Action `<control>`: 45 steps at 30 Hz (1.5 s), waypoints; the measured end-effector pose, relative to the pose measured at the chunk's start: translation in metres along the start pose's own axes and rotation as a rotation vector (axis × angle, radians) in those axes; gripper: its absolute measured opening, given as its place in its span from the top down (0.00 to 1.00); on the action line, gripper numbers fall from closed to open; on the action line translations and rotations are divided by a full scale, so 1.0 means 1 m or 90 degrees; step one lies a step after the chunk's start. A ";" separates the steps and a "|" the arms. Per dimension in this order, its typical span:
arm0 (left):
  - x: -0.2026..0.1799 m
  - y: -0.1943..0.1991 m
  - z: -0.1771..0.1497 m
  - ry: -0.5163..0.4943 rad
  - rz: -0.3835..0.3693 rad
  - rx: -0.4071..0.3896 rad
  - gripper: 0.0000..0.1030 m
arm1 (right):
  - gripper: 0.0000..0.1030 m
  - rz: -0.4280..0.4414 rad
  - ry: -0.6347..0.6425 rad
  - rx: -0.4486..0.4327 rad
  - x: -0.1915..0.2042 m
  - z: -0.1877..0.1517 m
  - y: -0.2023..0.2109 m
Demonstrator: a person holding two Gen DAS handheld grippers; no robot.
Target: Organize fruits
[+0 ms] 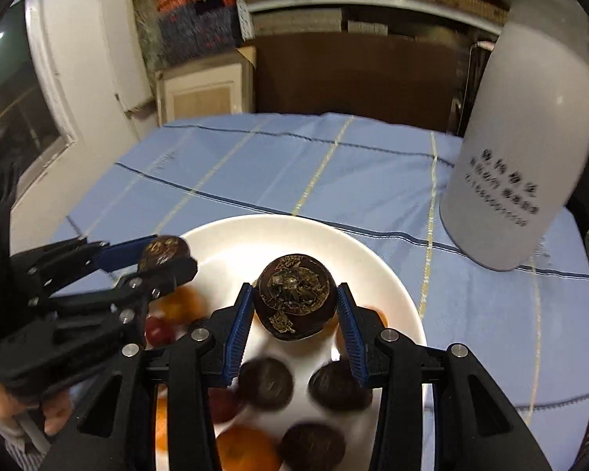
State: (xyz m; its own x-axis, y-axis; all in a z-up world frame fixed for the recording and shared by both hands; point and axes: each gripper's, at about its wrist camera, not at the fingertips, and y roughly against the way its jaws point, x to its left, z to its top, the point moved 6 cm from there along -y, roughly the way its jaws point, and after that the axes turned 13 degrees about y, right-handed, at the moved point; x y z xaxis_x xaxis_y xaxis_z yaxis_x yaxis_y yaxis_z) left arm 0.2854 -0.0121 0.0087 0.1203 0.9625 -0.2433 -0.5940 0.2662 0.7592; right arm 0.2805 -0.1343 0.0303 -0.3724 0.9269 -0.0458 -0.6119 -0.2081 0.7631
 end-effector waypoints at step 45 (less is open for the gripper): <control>-0.019 0.167 -0.148 -0.024 0.049 -0.153 0.27 | 0.40 -0.014 -0.022 -0.121 0.071 -0.121 0.156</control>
State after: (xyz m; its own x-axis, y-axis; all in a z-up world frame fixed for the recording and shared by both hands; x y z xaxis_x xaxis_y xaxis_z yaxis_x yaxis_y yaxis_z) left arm 0.0664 0.0059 0.0507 0.0947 0.9818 -0.1649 -0.7740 0.1768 0.6080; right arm 0.0741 -0.1385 0.0683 -0.3357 0.9412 -0.0371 -0.7412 -0.2396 0.6270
